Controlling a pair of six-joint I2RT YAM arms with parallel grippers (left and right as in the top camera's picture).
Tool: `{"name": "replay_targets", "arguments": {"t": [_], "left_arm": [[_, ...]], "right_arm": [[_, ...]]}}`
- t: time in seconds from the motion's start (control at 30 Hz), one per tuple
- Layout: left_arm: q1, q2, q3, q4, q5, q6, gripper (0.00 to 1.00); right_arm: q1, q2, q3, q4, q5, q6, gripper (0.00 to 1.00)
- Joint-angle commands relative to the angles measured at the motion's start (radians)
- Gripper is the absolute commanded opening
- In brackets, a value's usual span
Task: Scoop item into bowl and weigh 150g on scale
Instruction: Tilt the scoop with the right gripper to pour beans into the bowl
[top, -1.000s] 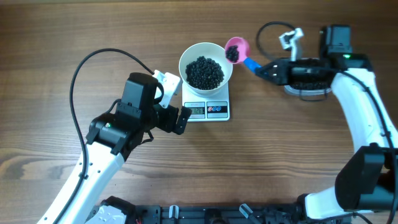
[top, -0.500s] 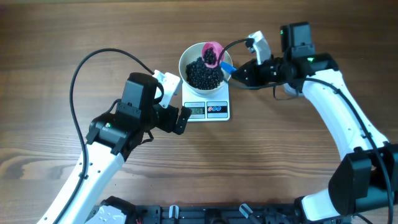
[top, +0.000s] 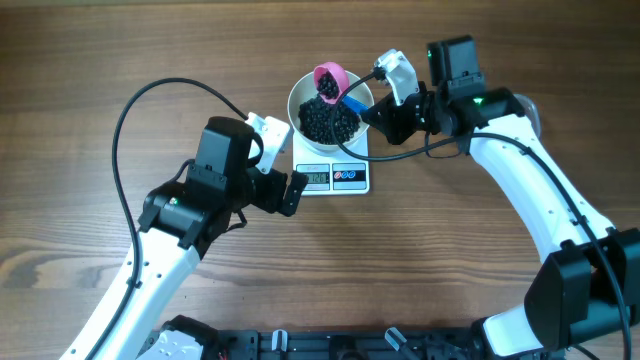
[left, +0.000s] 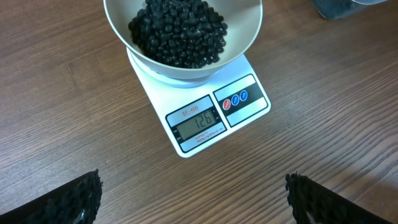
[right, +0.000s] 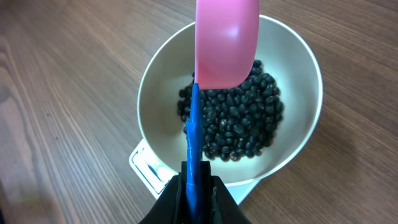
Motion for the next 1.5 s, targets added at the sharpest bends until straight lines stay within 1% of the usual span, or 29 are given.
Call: {"name": "replay_targets", "arguments": {"t": [0.0,0.3,0.43,0.53,0.6,0.7,0.87,0.97,1.07,1.2,1.47], "left_arm": [[-0.005,0.003,-0.006,0.000,0.016,0.001,1.00],[-0.005,0.003,-0.006,0.000,0.016,0.002,1.00],[-0.005,0.003,-0.006,0.000,0.016,0.001,1.00],[-0.005,0.003,-0.006,0.000,0.016,0.002,1.00],[-0.005,0.003,-0.006,0.000,0.016,0.002,1.00],[-0.005,0.003,-0.006,0.000,0.016,0.001,1.00],[-0.005,0.003,-0.006,0.000,0.016,0.002,1.00],[-0.005,0.003,-0.006,0.000,0.016,0.002,1.00],[-0.005,0.003,-0.006,0.000,0.016,0.002,1.00],[-0.005,0.003,-0.006,0.000,0.016,0.002,1.00],[-0.005,0.003,-0.006,0.000,0.016,0.001,1.00]], "right_arm": [[0.007,-0.020,0.004,0.008,0.038,-0.023,0.04],[0.007,-0.020,0.004,0.008,0.040,-0.021,0.04],[0.007,-0.020,0.004,0.017,0.091,-0.020,0.04],[0.010,-0.020,0.004,0.014,0.084,-0.023,0.04],[0.010,-0.020,0.004,0.012,0.087,-0.052,0.04],[0.010,-0.020,0.004,0.027,0.102,-0.034,0.04],[0.010,-0.020,0.004,0.010,0.087,-0.069,0.04],[0.011,-0.020,0.004,0.007,0.082,-0.063,0.04],[0.025,-0.020,0.004,-0.019,0.072,-0.156,0.04],[0.027,-0.020,0.004,-0.014,0.169,-0.120,0.04],[0.029,-0.020,0.004,-0.011,0.174,-0.122,0.04]]}}
